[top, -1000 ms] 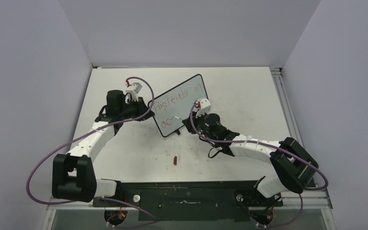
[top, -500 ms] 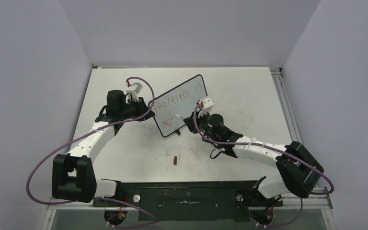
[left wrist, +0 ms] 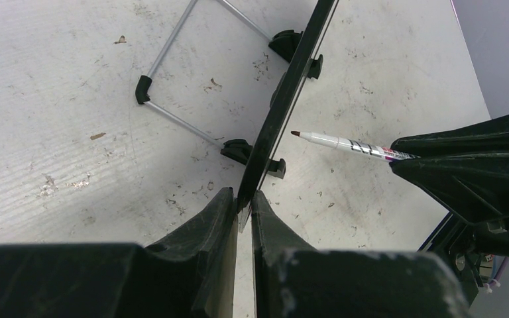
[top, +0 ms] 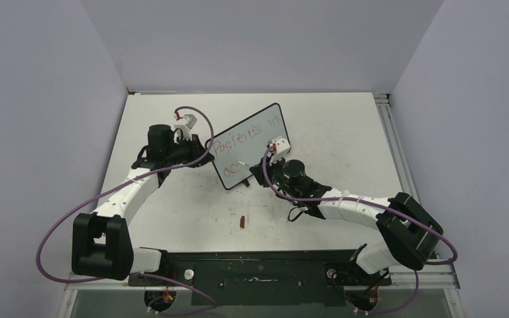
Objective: Write a sentence on the whiteboard
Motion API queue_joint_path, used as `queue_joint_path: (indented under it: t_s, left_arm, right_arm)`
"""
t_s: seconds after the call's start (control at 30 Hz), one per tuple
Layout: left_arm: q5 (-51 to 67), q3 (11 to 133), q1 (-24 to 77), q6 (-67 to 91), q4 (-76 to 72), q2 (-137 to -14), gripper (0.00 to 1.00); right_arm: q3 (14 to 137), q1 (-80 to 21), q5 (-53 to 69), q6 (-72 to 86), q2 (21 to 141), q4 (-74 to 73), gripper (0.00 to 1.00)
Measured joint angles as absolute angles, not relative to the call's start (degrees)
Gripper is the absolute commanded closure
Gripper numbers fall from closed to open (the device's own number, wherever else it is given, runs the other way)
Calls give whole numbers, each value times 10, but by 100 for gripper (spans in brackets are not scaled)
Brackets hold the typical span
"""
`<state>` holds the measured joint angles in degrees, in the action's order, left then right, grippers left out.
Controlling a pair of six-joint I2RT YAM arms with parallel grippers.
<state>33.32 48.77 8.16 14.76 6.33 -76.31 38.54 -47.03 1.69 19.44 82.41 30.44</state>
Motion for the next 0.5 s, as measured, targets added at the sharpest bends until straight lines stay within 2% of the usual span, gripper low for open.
queue_joint_path:
  t_s: [0.5]
  left_arm:
    - [333,488,82,148,64,-763,100]
  right_arm:
    - [385,-473,-1,195,841,335,95]
